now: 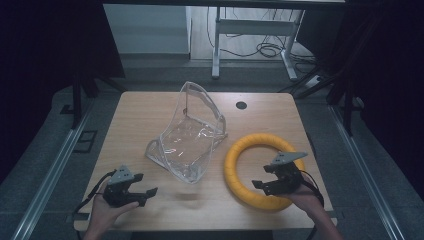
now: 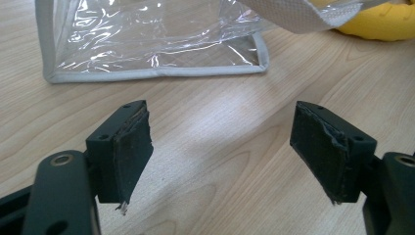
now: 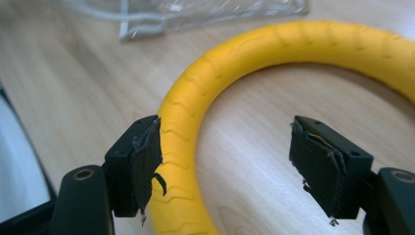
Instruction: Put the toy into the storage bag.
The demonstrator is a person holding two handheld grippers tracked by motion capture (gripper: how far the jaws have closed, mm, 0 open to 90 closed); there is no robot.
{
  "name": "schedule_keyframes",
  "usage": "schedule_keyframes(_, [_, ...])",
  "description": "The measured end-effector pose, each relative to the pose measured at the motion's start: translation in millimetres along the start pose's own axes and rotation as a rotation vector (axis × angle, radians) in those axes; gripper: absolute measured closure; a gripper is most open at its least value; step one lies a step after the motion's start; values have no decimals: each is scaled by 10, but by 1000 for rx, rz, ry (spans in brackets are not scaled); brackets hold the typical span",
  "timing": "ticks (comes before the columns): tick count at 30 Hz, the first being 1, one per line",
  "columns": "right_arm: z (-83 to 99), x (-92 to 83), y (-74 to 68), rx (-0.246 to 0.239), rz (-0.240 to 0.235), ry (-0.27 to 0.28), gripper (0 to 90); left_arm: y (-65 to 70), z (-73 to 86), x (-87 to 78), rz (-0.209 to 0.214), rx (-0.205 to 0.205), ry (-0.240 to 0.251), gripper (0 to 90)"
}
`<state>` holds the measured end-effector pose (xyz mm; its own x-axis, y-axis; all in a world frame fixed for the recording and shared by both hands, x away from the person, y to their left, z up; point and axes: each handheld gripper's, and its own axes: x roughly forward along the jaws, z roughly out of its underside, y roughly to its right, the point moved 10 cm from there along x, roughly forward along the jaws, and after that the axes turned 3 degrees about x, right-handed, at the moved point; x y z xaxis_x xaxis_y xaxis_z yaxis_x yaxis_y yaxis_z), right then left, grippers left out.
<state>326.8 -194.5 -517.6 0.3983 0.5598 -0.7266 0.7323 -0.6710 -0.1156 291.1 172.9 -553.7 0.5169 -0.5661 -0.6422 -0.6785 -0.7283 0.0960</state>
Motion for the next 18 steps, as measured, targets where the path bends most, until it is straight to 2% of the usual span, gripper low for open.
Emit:
schedule_keyframes(1, [19, 49, -53, -30, -12, -57, 269, 5, 0, 0, 0, 1, -1, 231])
schedule_keyframes(2, [32, 70, -82, -39, -20, -84, 266, 8, 1, -2, 0, 4, -2, 231])
schedule_keyframes(3, [44, 91, -105, -52, -27, -108, 262, 16, 0, -3, 1, 6, 0, 231])
schedule_keyframes(4, [44, 91, -105, -52, -27, -108, 262, 16, 0, -3, 1, 6, 0, 231])
schedule_keyframes(6, [84, 151, -157, -71, -40, -169, 257, 23, 0, -2, 2, 8, 0, 231])
schedule_keyframes(7, [84, 151, -157, -71, -40, -169, 257, 25, 1, -1, 2, 9, -1, 231])
schedule_keyframes(9, [128, 194, -177, -86, -41, -215, 249, 30, 1, 3, 2, 11, -1, 231])
schedule_keyframes(10, [180, 236, -200, -93, -48, -261, 245, 34, 1, 4, 3, 11, -1, 231])
schedule_keyframes(11, [180, 236, -200, -93, -48, -261, 245, 37, 1, 5, 3, 12, -1, 231])
schedule_keyframes(13, [250, 296, -237, -104, -56, -320, 240, 44, 0, 4, 5, 15, -1, 231])
schedule_keyframes(14, [250, 296, -237, -104, -56, -320, 240, 46, 0, 5, 6, 17, -2, 231])
schedule_keyframes(18, [343, 376, -294, -127, -70, -392, 233, 53, 10, 31, 7, 22, -9, 231])
